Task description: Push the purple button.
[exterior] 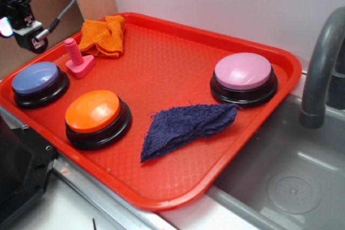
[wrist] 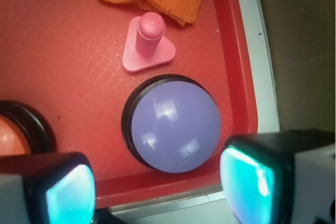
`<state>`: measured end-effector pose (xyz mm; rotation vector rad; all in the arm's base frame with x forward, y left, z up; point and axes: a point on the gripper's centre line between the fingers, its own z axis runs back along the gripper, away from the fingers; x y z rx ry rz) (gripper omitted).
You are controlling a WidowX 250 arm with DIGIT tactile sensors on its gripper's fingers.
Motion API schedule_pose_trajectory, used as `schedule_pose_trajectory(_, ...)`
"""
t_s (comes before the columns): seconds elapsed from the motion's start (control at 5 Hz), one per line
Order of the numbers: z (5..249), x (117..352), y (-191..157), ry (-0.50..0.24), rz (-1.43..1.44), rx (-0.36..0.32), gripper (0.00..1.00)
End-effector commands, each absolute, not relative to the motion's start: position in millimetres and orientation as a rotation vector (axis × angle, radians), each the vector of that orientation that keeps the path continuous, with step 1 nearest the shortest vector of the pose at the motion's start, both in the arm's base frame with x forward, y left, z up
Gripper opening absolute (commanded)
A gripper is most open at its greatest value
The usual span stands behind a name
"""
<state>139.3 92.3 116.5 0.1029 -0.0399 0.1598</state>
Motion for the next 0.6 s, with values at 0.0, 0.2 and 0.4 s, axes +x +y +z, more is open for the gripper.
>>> schedule_pose_trajectory(0.0, 137.0, 143.6, 97.3, -0.095, 0.153, 0.119, 1.0)
schedule_pose_trajectory(0.2, 140.9, 142.5, 96.2, -0.096, 0.152, 0.12, 1.0)
schedule_pose_trajectory(0.4, 143.8, 142.5, 93.5, -0.084, 0.143, 0.1, 1.0)
